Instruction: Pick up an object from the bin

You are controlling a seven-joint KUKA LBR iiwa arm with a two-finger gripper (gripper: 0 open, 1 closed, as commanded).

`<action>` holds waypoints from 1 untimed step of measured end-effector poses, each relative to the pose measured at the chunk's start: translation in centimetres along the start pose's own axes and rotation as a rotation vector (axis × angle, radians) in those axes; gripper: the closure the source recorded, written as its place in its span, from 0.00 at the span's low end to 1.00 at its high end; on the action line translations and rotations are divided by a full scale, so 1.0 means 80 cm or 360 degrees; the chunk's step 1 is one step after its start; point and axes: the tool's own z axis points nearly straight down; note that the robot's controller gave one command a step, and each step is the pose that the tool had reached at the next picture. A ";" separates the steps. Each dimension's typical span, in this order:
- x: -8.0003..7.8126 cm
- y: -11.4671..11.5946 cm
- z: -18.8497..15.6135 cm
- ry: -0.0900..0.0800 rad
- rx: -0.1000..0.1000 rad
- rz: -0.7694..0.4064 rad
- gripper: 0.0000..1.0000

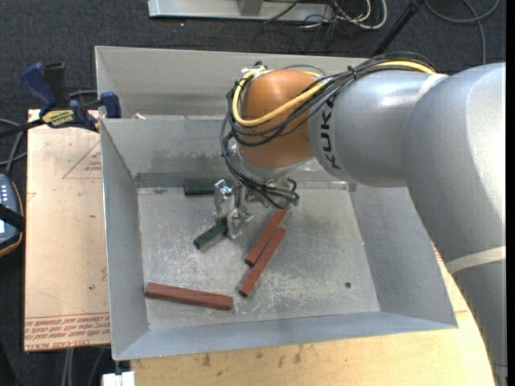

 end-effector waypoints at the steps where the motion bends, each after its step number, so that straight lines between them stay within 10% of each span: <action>1: 0.001 0.001 -0.003 0.0005 -0.0002 0.0000 1.00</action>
Offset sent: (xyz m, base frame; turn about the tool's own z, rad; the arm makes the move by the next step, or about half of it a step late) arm 0.0001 -0.0002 0.0613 0.0001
